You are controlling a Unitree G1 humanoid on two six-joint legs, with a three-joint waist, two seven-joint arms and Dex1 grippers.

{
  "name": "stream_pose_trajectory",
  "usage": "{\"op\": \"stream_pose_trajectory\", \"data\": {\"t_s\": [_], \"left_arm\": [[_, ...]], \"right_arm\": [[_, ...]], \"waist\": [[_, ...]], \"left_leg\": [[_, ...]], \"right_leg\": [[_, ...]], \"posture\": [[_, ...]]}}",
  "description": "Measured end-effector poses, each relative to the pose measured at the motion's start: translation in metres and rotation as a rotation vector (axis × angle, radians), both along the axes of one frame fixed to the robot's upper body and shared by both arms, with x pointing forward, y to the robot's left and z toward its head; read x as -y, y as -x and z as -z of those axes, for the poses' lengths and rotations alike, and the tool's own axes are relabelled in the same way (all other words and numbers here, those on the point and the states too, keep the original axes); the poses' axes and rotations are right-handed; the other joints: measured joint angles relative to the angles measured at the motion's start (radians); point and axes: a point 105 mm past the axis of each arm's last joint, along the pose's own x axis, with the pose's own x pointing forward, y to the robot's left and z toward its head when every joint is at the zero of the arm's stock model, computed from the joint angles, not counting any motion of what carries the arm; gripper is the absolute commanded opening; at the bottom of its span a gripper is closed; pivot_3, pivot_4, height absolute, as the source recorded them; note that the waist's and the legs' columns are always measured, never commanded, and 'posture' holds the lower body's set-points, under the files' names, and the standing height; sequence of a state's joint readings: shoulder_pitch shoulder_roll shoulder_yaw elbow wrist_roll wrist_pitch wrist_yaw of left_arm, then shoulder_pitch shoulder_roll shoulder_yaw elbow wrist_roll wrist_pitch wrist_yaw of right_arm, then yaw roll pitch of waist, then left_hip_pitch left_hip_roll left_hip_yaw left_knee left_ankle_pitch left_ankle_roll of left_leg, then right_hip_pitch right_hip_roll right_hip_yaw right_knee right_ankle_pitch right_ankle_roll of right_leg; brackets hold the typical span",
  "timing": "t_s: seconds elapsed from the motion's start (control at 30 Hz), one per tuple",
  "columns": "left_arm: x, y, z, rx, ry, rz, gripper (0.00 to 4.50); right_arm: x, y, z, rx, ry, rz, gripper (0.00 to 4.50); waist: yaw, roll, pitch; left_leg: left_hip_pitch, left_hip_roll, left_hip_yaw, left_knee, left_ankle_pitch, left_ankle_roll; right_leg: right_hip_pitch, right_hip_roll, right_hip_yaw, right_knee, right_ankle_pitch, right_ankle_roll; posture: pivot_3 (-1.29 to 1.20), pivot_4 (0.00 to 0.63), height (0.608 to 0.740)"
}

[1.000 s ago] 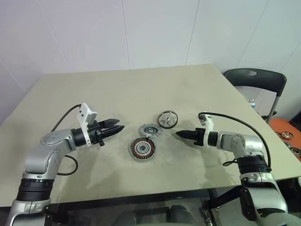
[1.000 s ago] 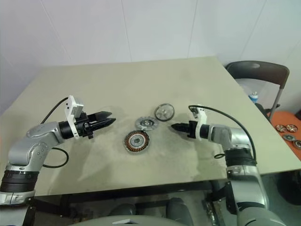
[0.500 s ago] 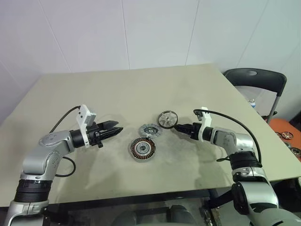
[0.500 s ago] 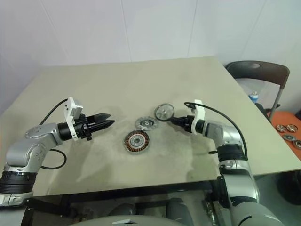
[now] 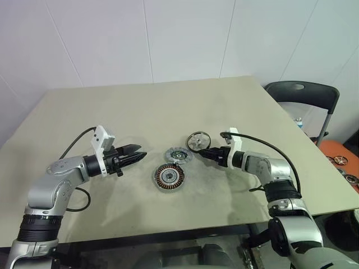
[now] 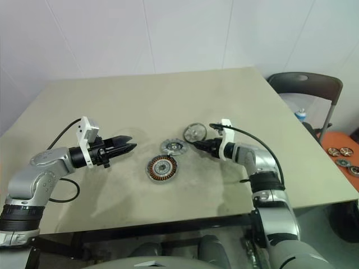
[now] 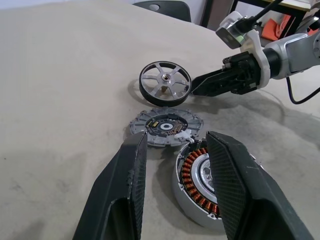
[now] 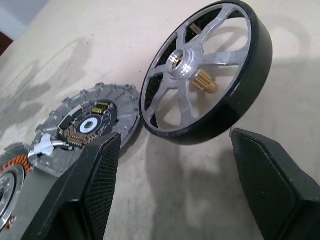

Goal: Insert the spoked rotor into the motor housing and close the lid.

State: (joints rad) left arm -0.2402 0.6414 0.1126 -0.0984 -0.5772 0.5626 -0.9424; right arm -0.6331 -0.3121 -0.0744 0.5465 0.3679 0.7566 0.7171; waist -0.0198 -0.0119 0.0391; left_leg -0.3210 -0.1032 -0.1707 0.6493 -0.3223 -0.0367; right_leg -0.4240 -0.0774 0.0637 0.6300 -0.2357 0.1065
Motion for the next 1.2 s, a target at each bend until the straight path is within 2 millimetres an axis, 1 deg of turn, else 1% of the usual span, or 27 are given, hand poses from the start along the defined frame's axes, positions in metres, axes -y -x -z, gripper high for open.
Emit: {"op": "stream_pose_trajectory", "data": {"t_s": [0.13, 0.23, 0.37, 0.7, 0.8, 0.83, 0.87, 0.97, 1.0, 1.17, 1.2], "left_arm": [[0.000, 0.000, 0.001, 0.001, 0.001, -0.002, 1.99], [-0.001, -0.001, 0.003, -0.002, -0.003, -0.007, 1.99], [-0.001, -0.002, 0.004, 0.004, -0.018, -0.008, 1.99], [-0.003, -0.002, 0.007, 0.010, -0.035, -0.005, 1.99], [-0.003, -0.003, 0.009, 0.008, -0.045, -0.006, 1.99], [-0.003, -0.003, 0.010, 0.009, -0.048, -0.005, 1.99], [-0.003, -0.003, 0.010, 0.009, -0.052, -0.007, 1.99], [-0.004, -0.003, 0.010, 0.014, -0.052, -0.009, 1.99], [-0.005, -0.004, 0.011, 0.014, -0.053, -0.010, 1.99], [-0.006, -0.004, 0.012, 0.011, -0.058, -0.014, 1.99], [-0.006, -0.004, 0.012, 0.012, -0.058, -0.014, 1.99]], "right_arm": [[-0.006, -0.006, -0.004, -0.006, -0.053, 0.030, 3.62], [-0.005, -0.011, -0.010, -0.005, -0.078, 0.061, 3.62], [0.001, -0.014, -0.001, -0.045, -0.092, 0.131, 3.62], [0.003, -0.017, -0.001, -0.057, -0.105, 0.164, 3.62], [0.001, -0.017, 0.001, -0.055, -0.105, 0.171, 3.03], [0.001, -0.017, 0.002, -0.054, -0.105, 0.177, 2.75], [0.001, -0.016, 0.004, -0.055, -0.108, 0.183, 2.35], [0.001, -0.015, 0.007, -0.065, -0.116, 0.192, 1.40], [-0.001, -0.015, 0.004, -0.058, -0.124, 0.186, 1.11], [-0.001, -0.015, 0.005, -0.056, -0.118, 0.189, 1.11], [-0.001, -0.015, 0.005, -0.057, -0.118, 0.189, 1.06]], "waist": [[0.002, 0.000, 0.000], [0.002, 0.000, 0.000], [0.002, 0.000, 0.000], [0.002, 0.000, 0.000], [0.001, 0.000, 0.000], [0.001, 0.000, 0.000], [0.000, 0.000, 0.000], [-0.002, 0.000, 0.000], [-0.003, 0.000, 0.000], [-0.001, 0.000, 0.000], [-0.001, 0.000, 0.000]], "left_leg": [[0.000, 0.000, 0.000, 0.000, 0.000, 0.000], [0.000, 0.000, 0.000, 0.000, 0.000, 0.000], [0.000, 0.000, 0.000, 0.000, 0.000, 0.000], [0.000, 0.000, 0.000, 0.000, 0.000, 0.000], [0.000, 0.000, 0.000, 0.000, 0.000, 0.000], [0.000, 0.000, 0.000, 0.000, 0.000, 0.000], [0.000, 0.000, 0.000, 0.000, 0.000, 0.000], [0.000, 0.000, 0.000, -0.001, 0.000, 0.000], [0.000, 0.000, 0.001, -0.001, 0.000, 0.000], [0.000, 0.000, 0.001, 0.000, 0.000, 0.000], [0.000, 0.000, 0.001, 0.000, 0.000, 0.000]], "right_leg": [[0.000, 0.000, 0.000, 0.000, 0.000, 0.000], [0.000, 0.000, 0.000, 0.000, 0.000, 0.000], [0.000, 0.000, 0.000, -0.001, 0.000, 0.000], [0.000, 0.000, 0.001, 0.000, 0.000, 0.000], [0.000, 0.000, 0.001, 0.000, 0.000, 0.000], [0.000, 0.000, 0.001, 0.000, 0.000, 0.000], [0.000, 0.000, 0.001, 0.000, 0.000, 0.000], [-0.001, 0.000, 0.001, 0.000, 0.000, 0.000], [-0.001, 0.000, 0.001, 0.000, 0.000, 0.000], [0.000, 0.000, 0.001, 0.000, 0.002, 0.000], [0.000, 0.000, 0.001, 0.000, 0.002, 0.000]], "posture": [[0.00, 0.000, 0.740], [0.00, 0.000, 0.740], [0.00, 0.000, 0.740], [0.00, 0.000, 0.740], [0.00, 0.000, 0.740], [0.00, 0.000, 0.740], [0.00, 0.000, 0.740], [0.00, 0.000, 0.740], [0.00, 0.000, 0.740], [0.00, 0.000, 0.740], [0.00, 0.000, 0.740]]}}
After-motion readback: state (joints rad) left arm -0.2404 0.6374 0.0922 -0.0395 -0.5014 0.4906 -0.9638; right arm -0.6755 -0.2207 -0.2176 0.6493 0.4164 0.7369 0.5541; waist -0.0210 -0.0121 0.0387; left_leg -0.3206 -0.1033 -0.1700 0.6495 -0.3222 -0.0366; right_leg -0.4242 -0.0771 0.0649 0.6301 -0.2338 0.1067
